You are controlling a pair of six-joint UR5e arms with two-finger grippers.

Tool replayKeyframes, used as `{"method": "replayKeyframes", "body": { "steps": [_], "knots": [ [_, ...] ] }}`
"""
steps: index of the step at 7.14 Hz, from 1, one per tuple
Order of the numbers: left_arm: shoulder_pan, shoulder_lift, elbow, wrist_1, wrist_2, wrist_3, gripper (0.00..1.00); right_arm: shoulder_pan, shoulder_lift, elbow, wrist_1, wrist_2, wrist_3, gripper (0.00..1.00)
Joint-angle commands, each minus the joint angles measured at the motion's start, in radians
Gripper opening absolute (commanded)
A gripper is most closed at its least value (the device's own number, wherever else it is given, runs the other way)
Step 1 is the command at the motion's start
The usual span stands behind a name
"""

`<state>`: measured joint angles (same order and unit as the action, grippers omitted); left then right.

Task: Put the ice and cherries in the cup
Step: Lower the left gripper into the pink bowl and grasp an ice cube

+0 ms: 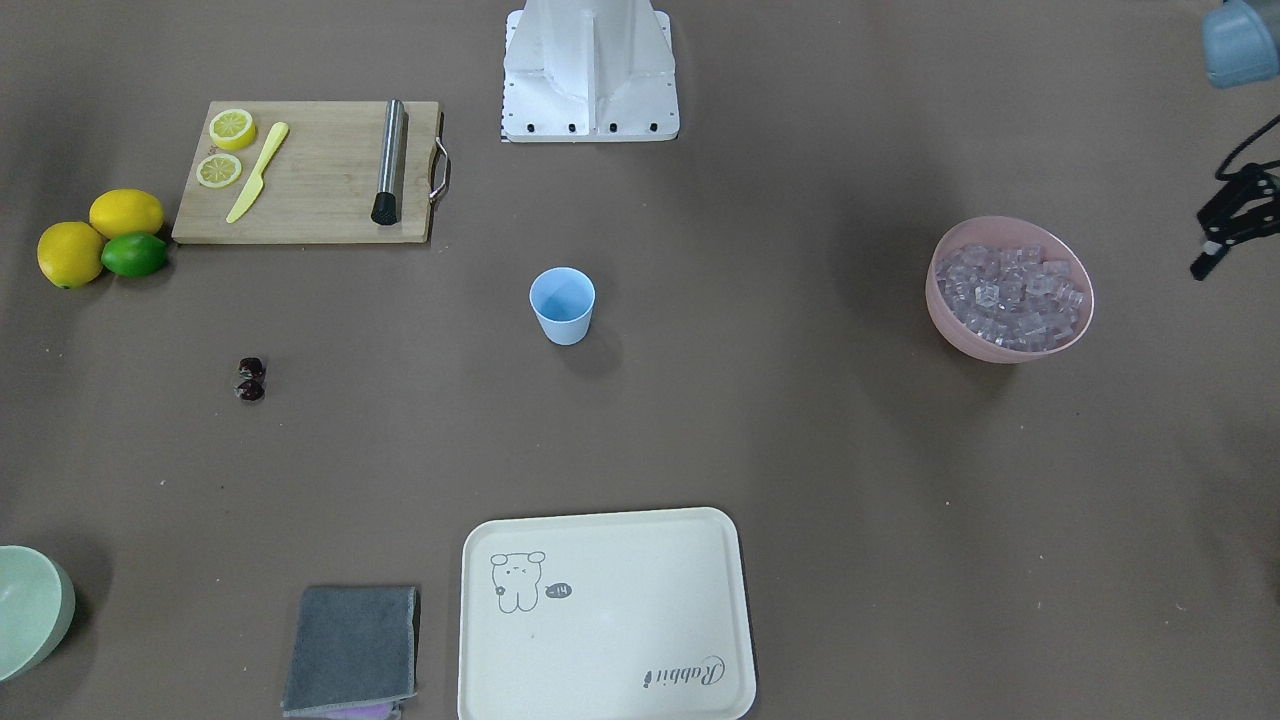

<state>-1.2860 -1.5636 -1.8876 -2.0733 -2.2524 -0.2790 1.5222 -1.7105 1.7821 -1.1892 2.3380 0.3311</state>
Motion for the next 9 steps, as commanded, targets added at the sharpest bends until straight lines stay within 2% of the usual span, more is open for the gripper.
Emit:
{"method": "replayKeyframes", "body": {
  "steps": [1,2,3,4,5,6,7,8,9],
  "knots": [
    [0.228,0.032,-0.025,-0.063,0.141,0.048,0.98,-0.014,0.006,0.000,0.003,0.000,0.005,1.00],
    [0.281,0.086,-0.025,-0.098,0.213,0.183,0.98,-0.016,0.006,0.000,0.005,0.000,0.005,1.00],
    [0.284,0.132,-0.025,-0.103,0.215,0.302,0.98,-0.017,0.005,0.000,0.005,0.000,0.005,1.00],
    [0.301,0.204,-0.022,-0.170,0.215,0.338,0.98,-0.017,0.005,0.000,0.005,0.000,0.005,1.00],
    [0.338,0.268,-0.018,-0.256,0.217,0.331,0.98,-0.019,0.005,0.000,0.006,0.000,0.005,1.00],
    [0.367,0.280,-0.018,-0.275,0.215,0.319,0.98,-0.022,0.003,0.000,0.006,0.000,0.005,1.00],
    [0.416,0.269,-0.018,-0.287,0.232,0.229,0.98,-0.023,0.003,0.000,0.006,0.000,0.005,1.00],
    [0.469,0.275,-0.015,-0.312,0.311,0.206,0.98,-0.023,0.003,-0.001,0.006,-0.002,0.005,1.00],
    [0.476,0.258,-0.007,-0.312,0.312,0.178,0.98,-0.025,0.003,-0.003,0.006,-0.002,0.005,1.00]
  ]
}}
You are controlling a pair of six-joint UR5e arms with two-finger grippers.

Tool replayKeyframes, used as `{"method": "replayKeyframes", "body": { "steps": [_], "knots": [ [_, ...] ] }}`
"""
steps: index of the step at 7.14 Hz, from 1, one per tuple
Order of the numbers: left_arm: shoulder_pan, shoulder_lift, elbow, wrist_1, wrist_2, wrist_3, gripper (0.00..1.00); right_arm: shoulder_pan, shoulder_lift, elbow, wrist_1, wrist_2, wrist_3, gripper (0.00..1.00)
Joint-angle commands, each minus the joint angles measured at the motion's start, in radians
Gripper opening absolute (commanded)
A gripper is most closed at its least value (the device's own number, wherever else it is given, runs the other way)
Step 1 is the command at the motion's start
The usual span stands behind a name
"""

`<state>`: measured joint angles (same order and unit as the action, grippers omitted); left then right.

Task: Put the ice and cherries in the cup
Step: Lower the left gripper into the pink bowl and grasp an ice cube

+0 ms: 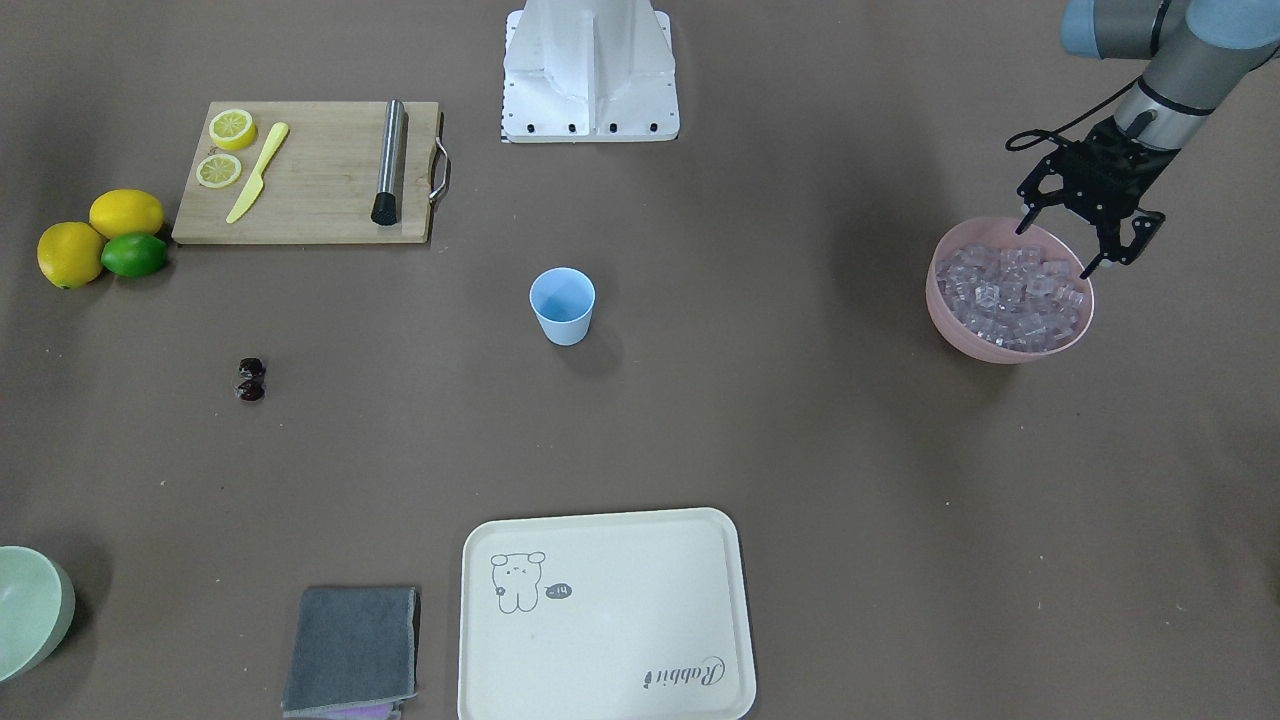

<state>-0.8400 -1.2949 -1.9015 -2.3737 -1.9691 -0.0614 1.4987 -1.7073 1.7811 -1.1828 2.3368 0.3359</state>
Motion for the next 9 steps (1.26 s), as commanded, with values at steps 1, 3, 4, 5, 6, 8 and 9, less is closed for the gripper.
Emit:
{"method": "replayKeyframes", "body": {
  "steps": [1,3,4,5,6,8,9],
  "knots": [
    [0.030,-0.018,0.024,-0.007,0.026,-0.040,0.98,-0.001,0.000,-0.002,0.000,-0.001,0.000,1.00],
    [0.029,-0.003,0.058,-0.009,0.039,-0.035,0.98,-0.003,-0.002,-0.002,0.000,-0.001,0.000,1.00],
    [0.021,0.002,0.059,-0.009,0.039,-0.034,0.98,-0.003,-0.003,-0.002,0.000,0.001,0.000,1.00],
    [0.022,-0.001,0.059,-0.009,0.045,-0.035,0.98,-0.003,-0.003,-0.002,0.000,-0.001,0.000,1.00],
    [0.027,-0.012,0.071,-0.007,0.073,-0.041,0.98,-0.003,-0.003,-0.002,0.000,-0.001,0.000,1.00],
    [0.032,-0.032,0.088,-0.007,0.076,-0.055,0.97,-0.003,-0.003,-0.003,0.000,-0.001,0.000,1.00],
    [0.032,-0.034,0.090,-0.007,0.076,-0.055,0.95,-0.003,-0.005,-0.003,0.000,-0.001,0.000,1.00]
  ]
}}
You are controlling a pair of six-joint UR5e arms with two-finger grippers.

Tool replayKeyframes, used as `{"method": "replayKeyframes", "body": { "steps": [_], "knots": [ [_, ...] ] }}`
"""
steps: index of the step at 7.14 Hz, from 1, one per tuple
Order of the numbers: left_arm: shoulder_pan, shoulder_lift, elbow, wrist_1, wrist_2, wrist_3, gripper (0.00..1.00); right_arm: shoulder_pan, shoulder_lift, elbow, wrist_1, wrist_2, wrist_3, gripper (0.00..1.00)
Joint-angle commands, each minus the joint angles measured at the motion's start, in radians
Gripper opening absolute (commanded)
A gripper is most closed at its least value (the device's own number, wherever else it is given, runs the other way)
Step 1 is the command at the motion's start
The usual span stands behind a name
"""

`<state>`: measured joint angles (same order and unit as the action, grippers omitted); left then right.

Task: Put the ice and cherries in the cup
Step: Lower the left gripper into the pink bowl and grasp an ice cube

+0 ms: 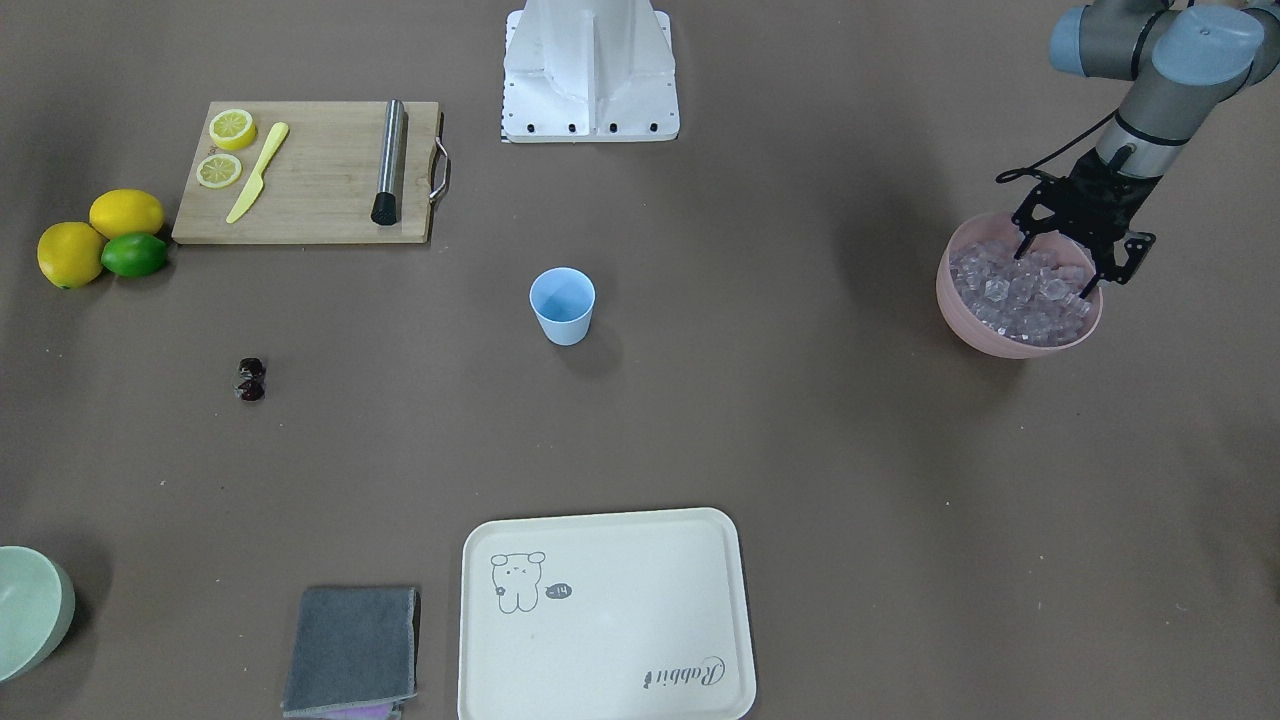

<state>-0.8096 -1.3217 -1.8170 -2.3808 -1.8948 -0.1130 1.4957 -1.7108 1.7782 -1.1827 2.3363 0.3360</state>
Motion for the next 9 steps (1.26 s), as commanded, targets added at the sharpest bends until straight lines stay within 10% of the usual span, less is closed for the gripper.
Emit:
{"method": "replayKeyframes", "body": {
  "steps": [1,9],
  "knots": [
    [0.001,-0.008,0.004,0.000,0.002,-0.004,0.83,0.000,-0.001,0.000,0.000,0.000,0.000,1.00],
    [0.000,-0.008,-0.005,-0.006,-0.006,-0.004,0.18,0.000,-0.003,0.000,0.000,0.001,0.000,1.00]
  ]
}}
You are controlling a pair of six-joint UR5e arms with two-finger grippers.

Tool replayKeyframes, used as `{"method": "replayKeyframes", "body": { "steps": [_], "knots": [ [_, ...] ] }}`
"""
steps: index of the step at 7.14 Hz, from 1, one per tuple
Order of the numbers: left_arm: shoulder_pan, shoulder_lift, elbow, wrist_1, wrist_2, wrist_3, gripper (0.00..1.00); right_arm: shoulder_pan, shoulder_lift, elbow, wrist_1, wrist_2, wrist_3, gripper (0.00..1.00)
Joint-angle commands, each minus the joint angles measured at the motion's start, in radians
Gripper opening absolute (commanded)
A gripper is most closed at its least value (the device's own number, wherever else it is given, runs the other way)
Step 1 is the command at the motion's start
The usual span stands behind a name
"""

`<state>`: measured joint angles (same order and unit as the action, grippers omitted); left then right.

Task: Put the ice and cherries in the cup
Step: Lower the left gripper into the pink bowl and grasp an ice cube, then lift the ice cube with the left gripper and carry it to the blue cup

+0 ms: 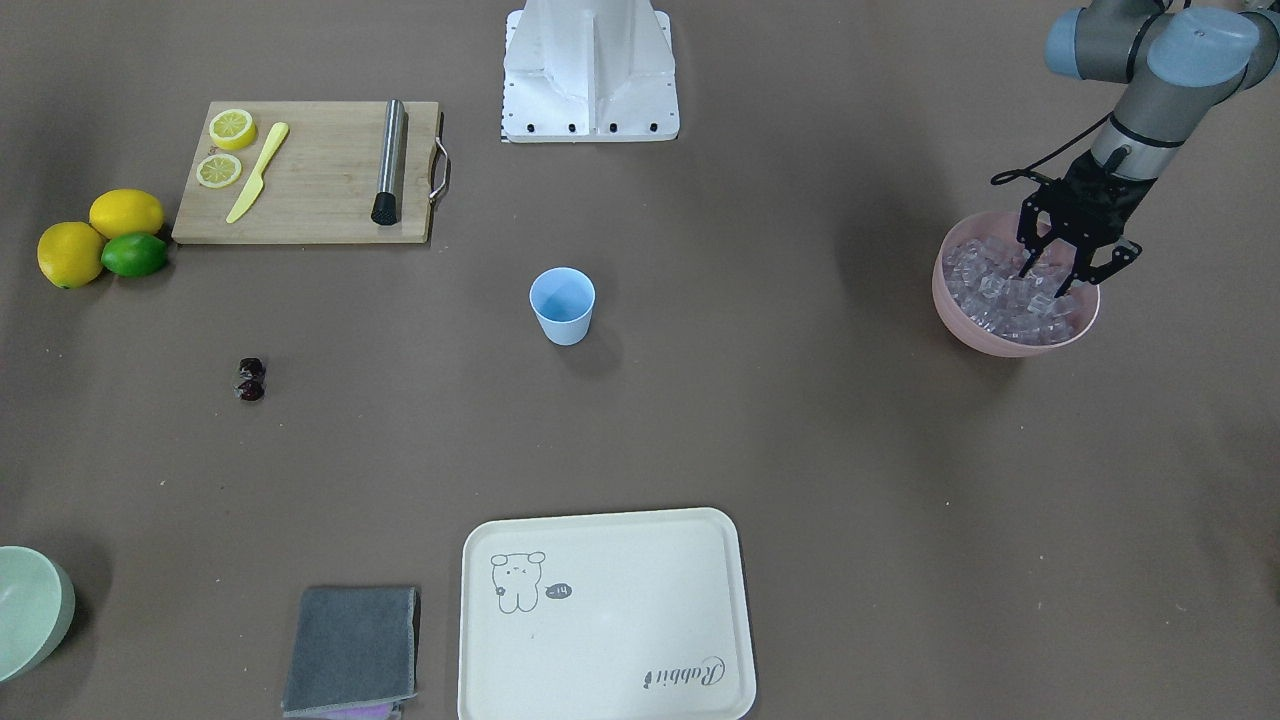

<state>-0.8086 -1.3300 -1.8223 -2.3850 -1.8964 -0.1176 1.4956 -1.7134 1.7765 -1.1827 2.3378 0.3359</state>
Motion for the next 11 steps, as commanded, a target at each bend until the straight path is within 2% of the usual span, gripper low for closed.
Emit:
{"method": "replayKeyframes", "body": {
  "steps": [1,2,3,4,6,10,11],
  "knots": [
    [-0.004,0.000,-0.017,-0.002,-0.012,0.001,0.12,0.000,0.000,0.001,0.000,0.000,0.000,1.00],
    [-0.012,0.002,-0.032,-0.002,-0.036,0.001,0.08,0.000,-0.002,0.001,0.000,0.000,0.000,1.00],
    [-0.033,0.002,-0.041,-0.003,-0.115,0.000,0.01,0.000,-0.002,0.001,0.000,0.000,0.000,1.00],
    [-0.085,-0.003,-0.046,-0.003,-0.169,-0.026,0.00,0.000,-0.002,0.001,0.002,0.000,0.000,1.00],
    [-0.129,-0.062,-0.058,-0.003,-0.255,-0.203,0.00,0.000,-0.002,0.001,0.002,0.000,0.000,1.00],
    [-0.097,-0.378,-0.025,0.003,-0.260,-0.774,0.00,0.000,0.000,0.000,0.002,-0.002,0.002,1.00],
    [-0.040,-0.455,-0.019,0.004,-0.244,-0.901,0.00,0.000,0.000,0.001,0.000,-0.002,0.002,1.00]
  ]
}}
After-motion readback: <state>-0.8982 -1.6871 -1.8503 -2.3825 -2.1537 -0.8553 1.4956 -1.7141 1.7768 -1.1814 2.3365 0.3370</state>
